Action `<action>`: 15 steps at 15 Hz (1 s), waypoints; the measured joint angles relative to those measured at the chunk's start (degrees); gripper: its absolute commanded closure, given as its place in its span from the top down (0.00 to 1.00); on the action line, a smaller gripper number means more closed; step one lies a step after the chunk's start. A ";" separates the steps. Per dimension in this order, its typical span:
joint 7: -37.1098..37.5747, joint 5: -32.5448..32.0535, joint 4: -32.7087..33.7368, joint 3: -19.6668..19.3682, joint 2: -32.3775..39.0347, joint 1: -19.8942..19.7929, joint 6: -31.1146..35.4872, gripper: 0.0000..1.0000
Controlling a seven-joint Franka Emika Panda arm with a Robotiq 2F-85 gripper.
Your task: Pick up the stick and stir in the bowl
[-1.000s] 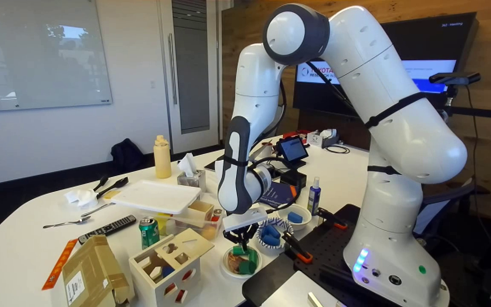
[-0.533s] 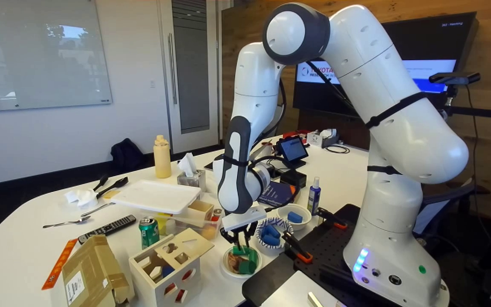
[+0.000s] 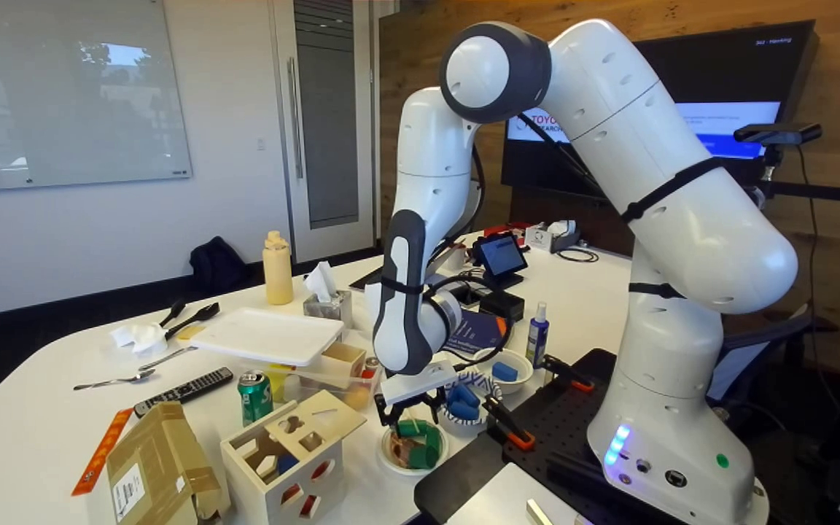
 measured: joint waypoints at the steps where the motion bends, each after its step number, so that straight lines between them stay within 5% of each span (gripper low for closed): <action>1: -0.05 0.00 0.62 0.49 1.00 -0.68 0.30 0.56; 8: -0.05 -0.05 2.75 -1.30 2.44 0.69 0.39 0.02; 15: -0.02 -0.07 2.67 -3.76 1.88 4.39 0.09 0.02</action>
